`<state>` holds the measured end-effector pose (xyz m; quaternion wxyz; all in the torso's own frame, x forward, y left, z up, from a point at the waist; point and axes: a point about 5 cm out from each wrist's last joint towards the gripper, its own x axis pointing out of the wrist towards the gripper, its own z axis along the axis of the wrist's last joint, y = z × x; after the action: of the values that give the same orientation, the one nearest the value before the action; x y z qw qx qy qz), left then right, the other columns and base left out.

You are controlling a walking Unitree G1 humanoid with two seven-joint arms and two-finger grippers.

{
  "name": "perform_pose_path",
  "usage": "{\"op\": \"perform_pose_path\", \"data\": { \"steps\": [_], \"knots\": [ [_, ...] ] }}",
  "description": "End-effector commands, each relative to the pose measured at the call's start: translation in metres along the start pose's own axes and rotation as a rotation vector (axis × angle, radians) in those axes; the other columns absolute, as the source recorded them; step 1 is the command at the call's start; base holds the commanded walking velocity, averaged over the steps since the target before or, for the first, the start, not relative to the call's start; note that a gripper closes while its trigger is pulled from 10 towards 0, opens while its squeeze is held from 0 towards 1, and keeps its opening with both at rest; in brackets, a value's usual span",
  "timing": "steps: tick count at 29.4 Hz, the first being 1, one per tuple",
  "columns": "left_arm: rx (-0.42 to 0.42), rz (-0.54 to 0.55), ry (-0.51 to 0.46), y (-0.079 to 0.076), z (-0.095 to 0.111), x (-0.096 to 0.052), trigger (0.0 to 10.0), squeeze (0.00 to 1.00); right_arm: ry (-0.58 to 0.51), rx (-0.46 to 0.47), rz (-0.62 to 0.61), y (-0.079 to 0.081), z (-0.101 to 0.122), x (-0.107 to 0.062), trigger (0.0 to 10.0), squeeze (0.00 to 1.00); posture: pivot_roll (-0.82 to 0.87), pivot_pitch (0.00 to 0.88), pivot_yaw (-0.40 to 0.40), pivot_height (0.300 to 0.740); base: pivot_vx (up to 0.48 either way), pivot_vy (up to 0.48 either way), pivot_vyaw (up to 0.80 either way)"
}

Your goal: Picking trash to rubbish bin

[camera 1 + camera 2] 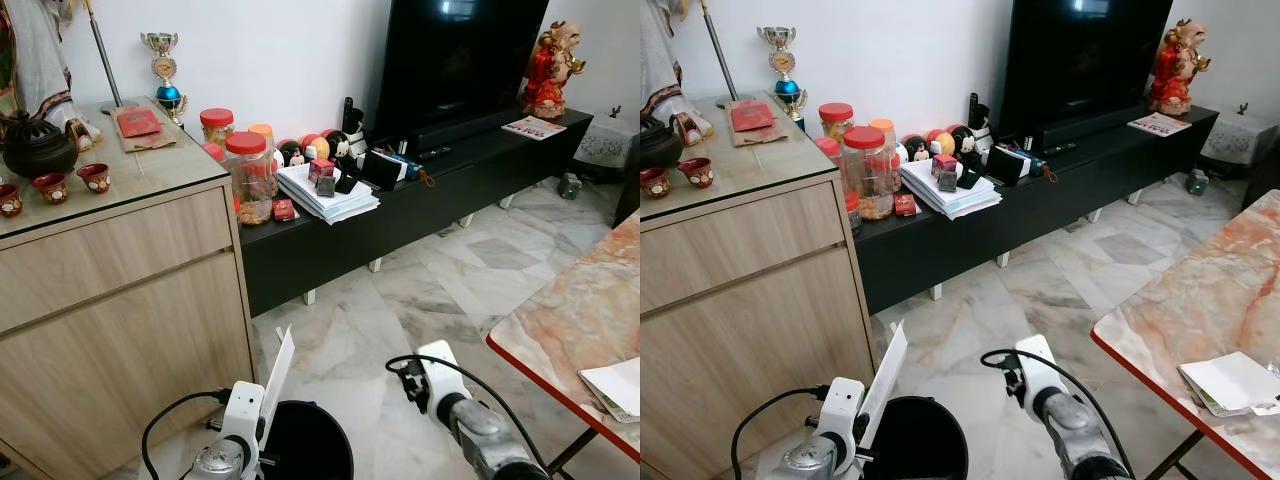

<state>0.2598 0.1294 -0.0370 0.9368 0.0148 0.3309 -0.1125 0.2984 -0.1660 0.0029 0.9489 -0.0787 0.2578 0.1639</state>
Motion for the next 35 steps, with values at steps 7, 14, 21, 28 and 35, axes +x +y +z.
{"op": "perform_pose_path", "data": {
  "steps": [7,14,21,28,35],
  "knots": [
    [-0.204,-0.115,0.043,-0.013,-0.001,0.002,10.0,0.00,-0.067,-0.030,0.031,0.008,0.022,0.007,10.0,0.00,-0.05,0.000,-0.059,0.740,0.000,0.000,0.00],
    [-0.215,-0.098,0.075,-0.010,-0.004,0.002,10.0,0.00,-0.079,-0.032,0.041,0.009,0.025,0.008,10.0,0.00,-0.05,0.000,-0.060,0.740,0.000,0.000,0.00],
    [-0.217,-0.092,0.109,-0.007,-0.008,0.001,10.0,0.00,-0.086,-0.032,0.038,0.008,0.028,0.008,10.0,0.00,-0.05,0.008,-0.061,0.740,0.000,0.000,0.00],
    [-0.226,-0.075,0.112,-0.003,-0.011,-0.001,10.0,0.00,-0.079,-0.025,0.063,0.010,0.026,0.008,10.0,0.00,-0.05,0.021,-0.060,0.740,0.000,0.000,0.00],
    [-0.229,-0.070,0.110,0.000,-0.010,-0.001,10.0,0.00,0.074,-0.032,0.281,0.024,0.012,0.007,10.0,0.00,-0.04,0.031,-0.059,0.740,0.000,0.000,0.00]
  ]
}}
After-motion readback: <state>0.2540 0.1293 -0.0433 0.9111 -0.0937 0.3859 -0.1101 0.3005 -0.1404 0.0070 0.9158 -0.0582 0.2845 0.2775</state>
